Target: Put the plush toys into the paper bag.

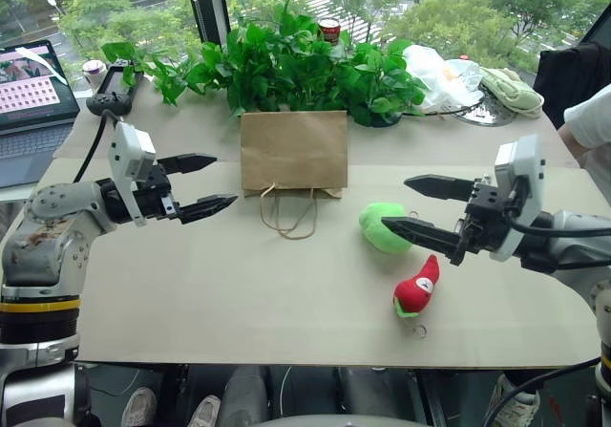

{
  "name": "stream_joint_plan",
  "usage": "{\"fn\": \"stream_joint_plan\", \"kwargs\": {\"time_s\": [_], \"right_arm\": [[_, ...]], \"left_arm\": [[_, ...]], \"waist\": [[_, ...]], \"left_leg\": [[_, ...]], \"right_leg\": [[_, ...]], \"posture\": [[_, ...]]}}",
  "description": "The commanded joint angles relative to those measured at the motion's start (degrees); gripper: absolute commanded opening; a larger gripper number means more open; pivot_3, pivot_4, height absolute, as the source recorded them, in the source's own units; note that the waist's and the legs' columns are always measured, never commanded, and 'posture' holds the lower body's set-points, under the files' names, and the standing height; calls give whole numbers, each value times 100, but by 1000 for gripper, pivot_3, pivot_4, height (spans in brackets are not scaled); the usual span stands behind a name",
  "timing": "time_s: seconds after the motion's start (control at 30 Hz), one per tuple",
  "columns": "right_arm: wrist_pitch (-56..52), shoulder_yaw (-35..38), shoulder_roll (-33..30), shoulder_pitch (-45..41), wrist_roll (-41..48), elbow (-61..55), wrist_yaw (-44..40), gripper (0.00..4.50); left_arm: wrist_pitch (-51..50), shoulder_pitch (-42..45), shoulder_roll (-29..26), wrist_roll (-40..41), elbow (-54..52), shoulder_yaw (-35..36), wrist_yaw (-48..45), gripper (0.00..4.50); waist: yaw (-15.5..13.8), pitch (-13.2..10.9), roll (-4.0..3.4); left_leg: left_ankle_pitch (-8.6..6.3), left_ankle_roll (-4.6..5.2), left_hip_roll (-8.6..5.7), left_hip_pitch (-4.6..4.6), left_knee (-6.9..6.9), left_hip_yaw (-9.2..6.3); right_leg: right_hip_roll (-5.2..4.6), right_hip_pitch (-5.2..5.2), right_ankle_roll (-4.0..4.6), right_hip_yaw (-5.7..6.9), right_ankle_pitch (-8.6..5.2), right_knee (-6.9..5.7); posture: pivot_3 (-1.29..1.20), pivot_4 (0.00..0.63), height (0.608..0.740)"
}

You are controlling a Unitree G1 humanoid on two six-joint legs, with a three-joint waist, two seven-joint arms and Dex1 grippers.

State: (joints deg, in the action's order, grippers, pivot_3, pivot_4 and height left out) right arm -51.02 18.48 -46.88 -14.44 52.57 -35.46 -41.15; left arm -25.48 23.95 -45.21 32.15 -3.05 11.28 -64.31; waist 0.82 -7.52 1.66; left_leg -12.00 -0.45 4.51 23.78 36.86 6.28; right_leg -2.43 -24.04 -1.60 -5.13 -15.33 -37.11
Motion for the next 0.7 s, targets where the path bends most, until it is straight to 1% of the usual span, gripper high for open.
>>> {"fn": "stream_joint_plan", "kwargs": {"time_s": [0.03,0.17,0.23,0.3,0.33,0.4,0.47,0.53,0.63,0.7], "right_arm": [[92,76,-83,-21,106,-84,11,4458],[67,40,-34,-68,190,-98,85,4458],[62,13,-20,-66,216,-146,128,4458],[52,5,-10,-48,250,-202,180,4458],[42,5,2,-43,283,-235,225,4458],[34,2,7,-28,329,-286,297,4458],[39,4,8,8,397,-338,392,4458],[40,10,25,82,450,-426,513,4458],[47,10,24,122,507,-484,629,4458],[53,-14,33,124,548,-521,735,4458]], "left_arm": [[392,67,-47,-160,64,-81,-172,4500],[2203,275,6,-1252,1183,-809,-793,4500],[3283,447,92,-1846,1934,-1159,-854,4500],[4475,717,176,-2492,2762,-1485,-707,4500],[5124,926,203,-2918,3244,-1676,-472,4500],[6077,1301,309,-3402,4016,-1909,-183,4500],[6726,1720,507,-3750,4726,-2054,268,4500],[7177,2210,827,-4147,5382,-2193,918,4500],[7552,2629,1117,-4314,5990,-2275,1234,4500],[7671,2829,1259,-4455,6261,-2352,1439,4500]], "waist": [[0,0,0],[-16,0,-1],[-22,0,0],[-25,0,0],[-29,0,0],[-41,0,0],[-62,0,1],[-100,0,1],[-145,1,2],[-111,1,2]], "left_leg": [[0,0,0,0,0,0],[0,0,-2,-2,0,0],[0,0,-2,-2,1,0],[0,1,-2,-1,2,0],[0,1,-2,2,3,0],[0,1,-2,4,3,0],[-1,2,-2,9,3,0],[-2,4,-2,11,5,0],[-3,6,-3,22,14,-3],[-4,8,-4,27,15,-3]], "right_leg": [[0,0,0,0,0,0],[0,2,1,0,0,0],[0,2,1,0,0,0],[-1,2,2,1,1,1],[-1,0,2,0,1,2],[-1,-1,2,0,1,3],[-1,-3,2,0,1,4],[-2,-2,1,1,1,4],[-3,-3,-1,4,2,5],[-2,-8,-3,3,3,4]], "posture": [[0,150,713],[0,150,713],[0,150,713],[0,150,713],[0,150,713],[0,150,713],[0,150,713],[0,150,713],[0,150,713],[0,150,713]]}}
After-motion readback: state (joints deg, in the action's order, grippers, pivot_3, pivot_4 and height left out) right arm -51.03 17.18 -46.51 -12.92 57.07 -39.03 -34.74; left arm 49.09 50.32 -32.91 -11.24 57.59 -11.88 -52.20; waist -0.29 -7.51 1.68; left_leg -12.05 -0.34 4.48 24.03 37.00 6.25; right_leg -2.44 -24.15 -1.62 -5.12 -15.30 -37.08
